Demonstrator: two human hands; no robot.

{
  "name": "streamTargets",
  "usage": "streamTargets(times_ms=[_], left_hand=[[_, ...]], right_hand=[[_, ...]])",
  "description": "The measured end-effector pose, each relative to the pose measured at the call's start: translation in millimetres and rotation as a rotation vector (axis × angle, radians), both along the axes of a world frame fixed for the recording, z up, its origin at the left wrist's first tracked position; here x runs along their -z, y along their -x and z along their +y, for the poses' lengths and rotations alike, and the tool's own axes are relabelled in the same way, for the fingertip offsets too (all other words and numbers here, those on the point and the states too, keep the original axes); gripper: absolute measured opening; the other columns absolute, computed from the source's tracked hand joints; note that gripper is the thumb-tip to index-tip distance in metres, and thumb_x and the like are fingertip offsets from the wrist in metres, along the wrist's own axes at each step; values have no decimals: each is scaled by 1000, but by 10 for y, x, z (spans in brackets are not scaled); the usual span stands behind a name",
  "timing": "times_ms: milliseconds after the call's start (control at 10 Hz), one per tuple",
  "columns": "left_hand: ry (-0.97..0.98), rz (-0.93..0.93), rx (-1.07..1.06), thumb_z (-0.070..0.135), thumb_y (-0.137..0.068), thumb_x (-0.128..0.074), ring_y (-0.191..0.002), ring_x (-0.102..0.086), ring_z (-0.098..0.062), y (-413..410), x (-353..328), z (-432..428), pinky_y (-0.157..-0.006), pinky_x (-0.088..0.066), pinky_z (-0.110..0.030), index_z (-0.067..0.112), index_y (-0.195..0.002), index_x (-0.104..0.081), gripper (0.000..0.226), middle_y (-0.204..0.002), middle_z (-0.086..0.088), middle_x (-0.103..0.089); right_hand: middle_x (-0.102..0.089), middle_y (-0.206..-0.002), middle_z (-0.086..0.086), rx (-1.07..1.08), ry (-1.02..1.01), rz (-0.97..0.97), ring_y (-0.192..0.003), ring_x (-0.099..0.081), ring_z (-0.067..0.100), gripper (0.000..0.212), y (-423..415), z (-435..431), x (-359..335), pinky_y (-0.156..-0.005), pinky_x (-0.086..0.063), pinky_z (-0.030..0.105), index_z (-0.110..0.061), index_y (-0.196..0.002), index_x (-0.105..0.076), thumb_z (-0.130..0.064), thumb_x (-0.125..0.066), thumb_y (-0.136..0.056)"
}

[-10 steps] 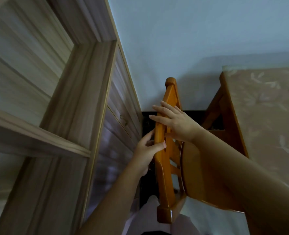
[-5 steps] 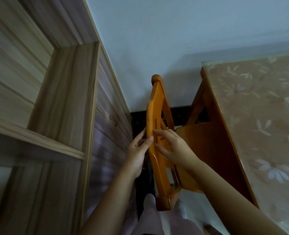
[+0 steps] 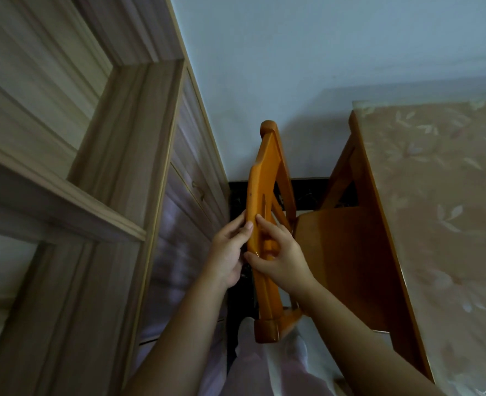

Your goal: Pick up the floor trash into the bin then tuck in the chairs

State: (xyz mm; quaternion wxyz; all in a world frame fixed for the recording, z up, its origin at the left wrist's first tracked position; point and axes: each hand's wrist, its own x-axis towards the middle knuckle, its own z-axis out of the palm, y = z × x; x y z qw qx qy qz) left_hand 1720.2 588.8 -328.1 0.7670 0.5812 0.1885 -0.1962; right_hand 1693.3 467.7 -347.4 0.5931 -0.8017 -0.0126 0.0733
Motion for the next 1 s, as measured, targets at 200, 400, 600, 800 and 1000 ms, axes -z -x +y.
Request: streamTargets(times_ms=[200,400,600,800,1000], left_hand=[[-53,-25,7,22,-85,-57,-118,-55,-25,71,-1,27,-102,-40,-49,15,-131,-52,47,-125,-9,-61],[-143,-70,-3,32,-74,-63,-119,-53,-21,207,-39,19,-100,-43,-49,23,-133,-49,61,-129,-3,-57],[-750,-384,118,24,-91,-57,-119,-46,-8,474,-75,30,-97,-41,-24,19,-132,-49,42,-130,2,-51],[-1280,-763,229,35,-86,-44,-116,-53,-30,757,-243,-169,-92,-45,-53,8,-118,-61,45,-120,-12,-59],[-1405,-897,289,32,-83,-42,-117,-53,-35,1031,-300,-436,-91,-43,-61,9,-115,-63,45,-120,-15,-60]], right_hand=[[-47,-116,0,-4,-11,-1,-106,-52,11,76,26,22,11,-85,-53,29,-25,-141,-35,-25,-74,-76],[-45,-130,-2,-59,100,7,-116,-45,7,72,29,-47,-67,-88,-42,15,-28,-141,-32,-31,-70,-80],[-44,-133,-2,-65,340,-81,-122,-41,12,59,237,-252,-187,-95,-38,22,-22,-140,-36,-33,-60,-87],[-55,-125,6,6,645,-259,-119,-47,27,50,542,-460,-268,-102,-36,52,-15,-132,-49,-33,-60,-86],[-60,-120,10,127,778,-363,-116,-52,34,44,889,-761,-362,-98,-32,59,-13,-126,-55,-29,-57,-84]])
